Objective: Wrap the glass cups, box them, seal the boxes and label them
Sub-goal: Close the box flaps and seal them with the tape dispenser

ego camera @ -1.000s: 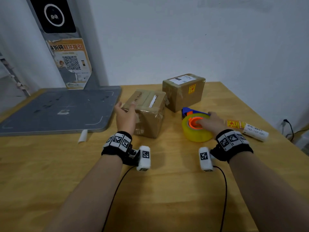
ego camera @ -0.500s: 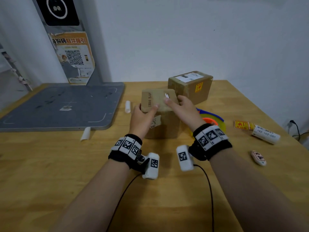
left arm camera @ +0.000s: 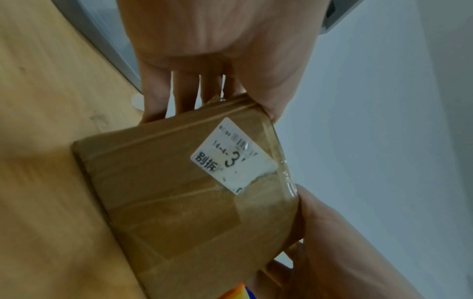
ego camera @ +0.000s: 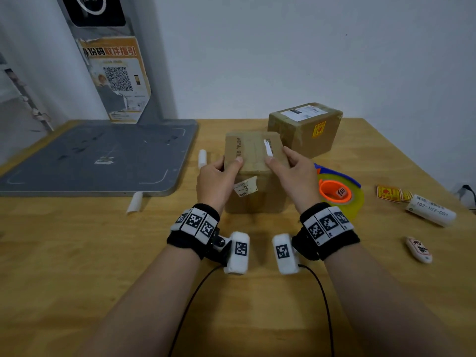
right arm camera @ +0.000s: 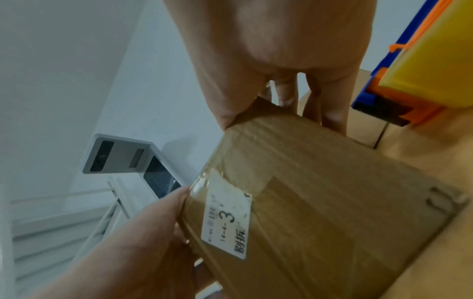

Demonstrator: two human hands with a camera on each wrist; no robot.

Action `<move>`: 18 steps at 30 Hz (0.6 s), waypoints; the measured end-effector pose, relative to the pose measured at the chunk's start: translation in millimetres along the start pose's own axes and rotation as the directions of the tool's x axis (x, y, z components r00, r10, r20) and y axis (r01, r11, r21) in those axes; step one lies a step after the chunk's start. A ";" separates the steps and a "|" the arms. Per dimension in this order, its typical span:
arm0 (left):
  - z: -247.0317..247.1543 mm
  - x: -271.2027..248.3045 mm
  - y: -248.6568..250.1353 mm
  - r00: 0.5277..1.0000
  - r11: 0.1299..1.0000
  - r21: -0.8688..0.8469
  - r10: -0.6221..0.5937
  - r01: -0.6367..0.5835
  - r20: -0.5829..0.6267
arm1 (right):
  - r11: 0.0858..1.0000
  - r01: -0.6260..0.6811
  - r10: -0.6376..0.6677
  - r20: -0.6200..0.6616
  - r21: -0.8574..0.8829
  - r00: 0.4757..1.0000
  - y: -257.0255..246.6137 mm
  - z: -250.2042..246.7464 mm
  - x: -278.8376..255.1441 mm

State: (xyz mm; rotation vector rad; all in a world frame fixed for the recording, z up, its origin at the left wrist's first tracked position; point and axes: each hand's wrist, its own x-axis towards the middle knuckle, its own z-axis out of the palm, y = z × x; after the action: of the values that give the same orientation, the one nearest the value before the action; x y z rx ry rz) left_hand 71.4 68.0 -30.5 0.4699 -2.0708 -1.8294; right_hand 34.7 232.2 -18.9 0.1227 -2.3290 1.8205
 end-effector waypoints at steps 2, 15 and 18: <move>-0.8 -2.6 0.1 1.000 1.000 -0.012 -0.010 0.010 -0.006 | 1.000 -0.004 0.004 -0.003 0.010 1.000 2.7 -2.2 1.3; 2.0 -8.7 -3.6 0.996 1.000 -0.003 -0.003 0.003 -0.094 | 0.980 -0.054 0.062 -0.037 0.191 0.997 15.8 6.6 3.0; 3.3 -5.9 -9.0 0.996 0.996 -0.075 -0.046 0.041 -0.077 | 0.939 -0.143 0.154 -0.011 0.312 0.988 21.0 12.2 5.2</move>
State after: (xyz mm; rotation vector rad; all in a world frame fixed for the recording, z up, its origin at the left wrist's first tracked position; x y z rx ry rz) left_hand 75.3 72.6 -40.0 0.5622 -1.9491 -1.8735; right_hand 24.7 225.7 -40.7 -0.0451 -2.0600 2.2342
